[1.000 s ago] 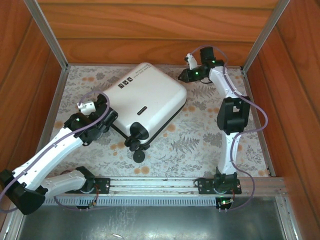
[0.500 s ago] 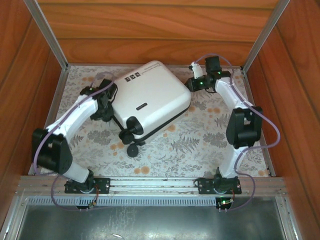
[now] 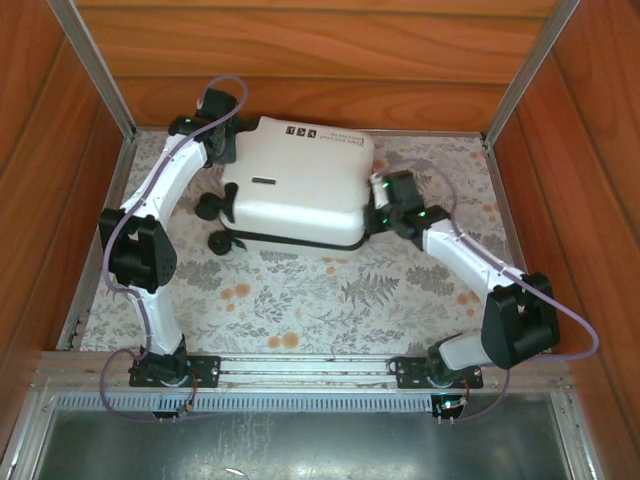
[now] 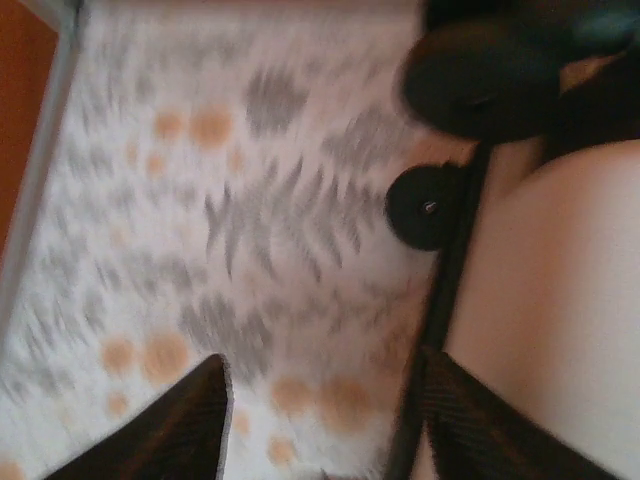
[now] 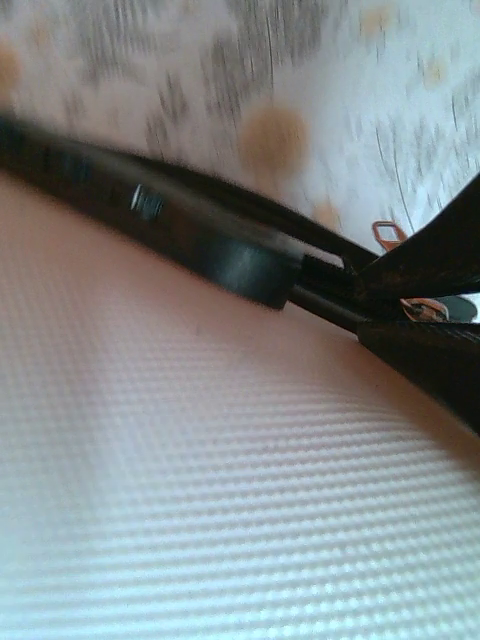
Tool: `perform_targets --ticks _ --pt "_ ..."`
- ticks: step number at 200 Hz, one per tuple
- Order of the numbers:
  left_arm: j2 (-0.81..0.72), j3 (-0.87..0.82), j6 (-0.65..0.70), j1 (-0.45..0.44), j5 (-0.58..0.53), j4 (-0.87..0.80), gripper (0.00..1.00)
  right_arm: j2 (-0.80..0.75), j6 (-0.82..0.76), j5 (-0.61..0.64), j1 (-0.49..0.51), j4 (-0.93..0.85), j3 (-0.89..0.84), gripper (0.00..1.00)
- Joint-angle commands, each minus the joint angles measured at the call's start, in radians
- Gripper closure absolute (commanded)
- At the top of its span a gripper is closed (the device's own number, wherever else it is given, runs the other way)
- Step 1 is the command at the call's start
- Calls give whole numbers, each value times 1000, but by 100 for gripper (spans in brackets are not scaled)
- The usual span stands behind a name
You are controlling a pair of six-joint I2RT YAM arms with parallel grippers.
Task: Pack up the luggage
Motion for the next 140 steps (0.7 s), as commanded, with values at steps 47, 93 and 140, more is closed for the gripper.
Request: perform_targets --ticks 47,93,140 --pt "-230 -47 81 -61 -212 36 27 -82 135 -15 256 53 31 71" --pt "-604 -478 -140 -58 -258 36 25 -126 303 -113 108 85 -64 49" --pt "-873 -872 -371 99 -153 42 25 -56 526 -383 4 406 -258 45"
